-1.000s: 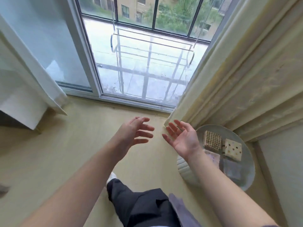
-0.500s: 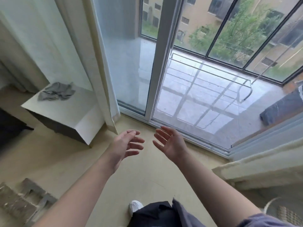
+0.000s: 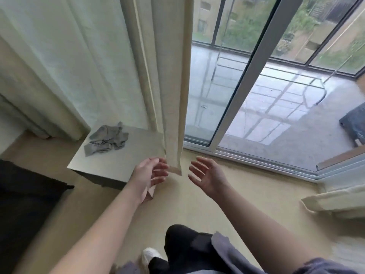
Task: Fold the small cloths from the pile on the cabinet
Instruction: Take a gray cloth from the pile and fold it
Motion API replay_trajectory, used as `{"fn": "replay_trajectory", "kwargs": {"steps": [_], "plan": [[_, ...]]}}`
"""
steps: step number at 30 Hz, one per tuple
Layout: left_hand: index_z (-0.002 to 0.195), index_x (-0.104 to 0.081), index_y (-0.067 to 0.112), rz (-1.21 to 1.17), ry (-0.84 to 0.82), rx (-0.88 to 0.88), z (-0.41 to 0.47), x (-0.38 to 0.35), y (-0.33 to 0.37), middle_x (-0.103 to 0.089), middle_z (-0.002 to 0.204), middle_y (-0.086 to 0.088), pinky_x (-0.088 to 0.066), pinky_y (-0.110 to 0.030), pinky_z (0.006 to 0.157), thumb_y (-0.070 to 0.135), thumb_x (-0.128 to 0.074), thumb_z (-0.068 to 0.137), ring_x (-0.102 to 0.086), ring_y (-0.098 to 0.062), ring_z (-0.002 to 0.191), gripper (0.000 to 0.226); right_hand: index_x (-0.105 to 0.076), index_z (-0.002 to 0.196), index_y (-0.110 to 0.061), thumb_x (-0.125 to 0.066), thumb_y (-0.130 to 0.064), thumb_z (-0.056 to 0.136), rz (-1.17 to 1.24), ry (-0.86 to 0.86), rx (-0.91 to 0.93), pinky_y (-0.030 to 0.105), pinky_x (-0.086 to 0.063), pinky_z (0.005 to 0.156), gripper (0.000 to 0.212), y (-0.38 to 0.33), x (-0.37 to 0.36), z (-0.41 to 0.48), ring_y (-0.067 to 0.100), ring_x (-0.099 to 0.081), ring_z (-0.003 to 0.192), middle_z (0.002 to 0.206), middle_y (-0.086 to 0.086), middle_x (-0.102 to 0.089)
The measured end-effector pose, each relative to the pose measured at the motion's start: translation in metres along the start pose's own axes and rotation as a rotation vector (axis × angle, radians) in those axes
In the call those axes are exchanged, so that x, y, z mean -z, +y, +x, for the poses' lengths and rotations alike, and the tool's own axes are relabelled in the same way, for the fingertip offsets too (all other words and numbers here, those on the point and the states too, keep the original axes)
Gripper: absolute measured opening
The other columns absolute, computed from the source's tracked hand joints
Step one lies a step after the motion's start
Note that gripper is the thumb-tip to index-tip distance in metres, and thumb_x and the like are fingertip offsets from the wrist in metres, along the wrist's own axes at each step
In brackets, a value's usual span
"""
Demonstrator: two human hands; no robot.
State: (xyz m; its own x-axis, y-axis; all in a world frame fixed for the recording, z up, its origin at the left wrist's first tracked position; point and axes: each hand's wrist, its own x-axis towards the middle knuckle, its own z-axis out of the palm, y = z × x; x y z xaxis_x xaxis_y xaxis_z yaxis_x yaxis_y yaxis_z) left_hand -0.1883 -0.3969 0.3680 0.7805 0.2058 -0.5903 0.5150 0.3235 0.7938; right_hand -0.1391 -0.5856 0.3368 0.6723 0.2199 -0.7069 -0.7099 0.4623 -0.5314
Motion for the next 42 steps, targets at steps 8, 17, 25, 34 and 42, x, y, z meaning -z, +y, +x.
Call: {"fn": "replay_trajectory", "kwargs": {"steps": [8, 17, 25, 34, 42], "plan": [[0.094, -0.059, 0.01, -0.074, 0.133, 0.085, 0.116, 0.127, 0.052, -0.064, 0.083, -0.009, -0.049, -0.033, 0.068, 0.013, -0.04, 0.102, -0.06, -0.022, 0.071, 0.021, -0.062, 0.097, -0.012, -0.049, -0.018, 0.096, -0.025, 0.022, -0.048, 0.037, -0.051, 0.075, 0.015, 0.032, -0.124, 0.107, 0.022, -0.061, 0.088, 0.096, 0.007, -0.064], [0.1, -0.061, 0.008, 0.15, 0.182, 0.198, 0.247, 0.259, 0.085, -0.065, 0.086, -0.008, -0.05, -0.032, 0.068, 0.01, -0.046, 0.1, -0.062, -0.021, 0.073, 0.015, -0.062, 0.102, -0.013, -0.055, -0.02, 0.096, -0.239, 0.077, -0.16, 0.035, -0.054, 0.072, 0.011, 0.086, -0.252, 0.221, 0.021, -0.063, 0.086, 0.095, 0.005, -0.064], [0.078, -0.064, 0.014, 0.794, 0.045, 0.301, 0.404, 0.366, 0.062, -0.068, 0.076, -0.013, -0.051, -0.037, 0.069, 0.011, -0.058, 0.088, -0.065, -0.033, 0.077, 0.012, -0.06, 0.103, -0.014, -0.054, -0.02, 0.097, -0.268, 0.328, -0.166, 0.032, -0.052, 0.069, 0.01, 0.152, -0.319, 0.327, 0.019, -0.06, 0.084, 0.094, 0.005, -0.062], [0.113, -0.049, 0.019, 1.382, -0.061, 0.092, 0.501, 0.37, 0.016, -0.049, 0.117, -0.004, -0.041, -0.033, 0.068, 0.027, -0.065, 0.089, -0.054, -0.023, 0.096, 0.03, -0.061, 0.1, -0.016, -0.051, -0.018, 0.099, -0.229, 0.354, -0.215, 0.033, -0.052, 0.071, 0.011, 0.215, -0.325, 0.418, 0.019, -0.06, 0.084, 0.098, 0.006, -0.062], [0.095, -0.06, 0.007, 1.418, 0.041, -0.115, 0.529, 0.379, 0.006, -0.059, 0.101, -0.017, -0.041, -0.036, 0.066, 0.017, -0.046, 0.096, -0.047, -0.028, 0.078, 0.017, -0.063, 0.106, -0.014, -0.052, -0.016, 0.095, -0.252, 0.335, -0.204, 0.034, -0.054, 0.072, 0.016, 0.228, -0.317, 0.432, 0.017, -0.063, 0.082, 0.097, 0.005, -0.065]]}}
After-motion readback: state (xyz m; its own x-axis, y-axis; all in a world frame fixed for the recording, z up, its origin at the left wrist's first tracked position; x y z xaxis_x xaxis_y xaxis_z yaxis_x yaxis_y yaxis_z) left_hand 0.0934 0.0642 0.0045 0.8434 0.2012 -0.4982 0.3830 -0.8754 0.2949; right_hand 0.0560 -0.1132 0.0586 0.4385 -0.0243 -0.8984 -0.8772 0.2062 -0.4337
